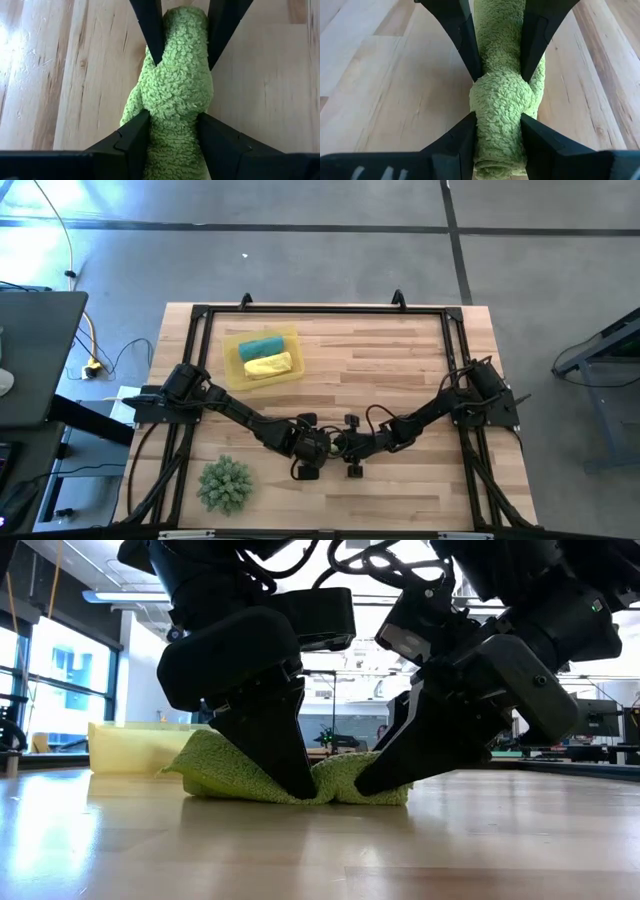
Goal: Roll microfiber towels into tight, uniform cylinder then place into a basket
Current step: Put the green microfiber towel into the yellow bin
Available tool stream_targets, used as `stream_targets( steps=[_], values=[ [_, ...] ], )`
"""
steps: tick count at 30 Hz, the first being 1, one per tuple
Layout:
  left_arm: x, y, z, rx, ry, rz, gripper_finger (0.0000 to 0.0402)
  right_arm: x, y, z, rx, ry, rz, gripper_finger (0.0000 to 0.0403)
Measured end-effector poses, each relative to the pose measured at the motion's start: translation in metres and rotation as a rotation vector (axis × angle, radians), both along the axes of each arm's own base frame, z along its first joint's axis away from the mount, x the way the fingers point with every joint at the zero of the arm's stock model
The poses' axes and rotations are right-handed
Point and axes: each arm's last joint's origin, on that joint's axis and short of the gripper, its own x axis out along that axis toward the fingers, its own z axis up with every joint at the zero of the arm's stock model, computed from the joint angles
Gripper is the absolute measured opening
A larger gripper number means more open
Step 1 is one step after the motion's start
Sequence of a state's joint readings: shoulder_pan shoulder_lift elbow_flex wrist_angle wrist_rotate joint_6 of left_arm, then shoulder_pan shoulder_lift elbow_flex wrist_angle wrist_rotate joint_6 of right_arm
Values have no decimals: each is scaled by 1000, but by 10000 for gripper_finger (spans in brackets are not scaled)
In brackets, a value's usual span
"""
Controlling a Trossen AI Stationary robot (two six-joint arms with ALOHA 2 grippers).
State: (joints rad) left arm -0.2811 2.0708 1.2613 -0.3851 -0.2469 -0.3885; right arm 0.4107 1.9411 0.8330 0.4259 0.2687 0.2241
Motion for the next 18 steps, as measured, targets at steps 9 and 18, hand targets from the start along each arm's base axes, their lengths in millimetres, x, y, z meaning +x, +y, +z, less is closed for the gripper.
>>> stream_targets(
  steps=[9,18],
  values=[
    [-1,-3,0,10,-9,38,168,0,0,1,2,-1,-2,122],
    [-3,-3,1,5,3,57,218,1,0,1,2,-3,-3,122]
  ],
)
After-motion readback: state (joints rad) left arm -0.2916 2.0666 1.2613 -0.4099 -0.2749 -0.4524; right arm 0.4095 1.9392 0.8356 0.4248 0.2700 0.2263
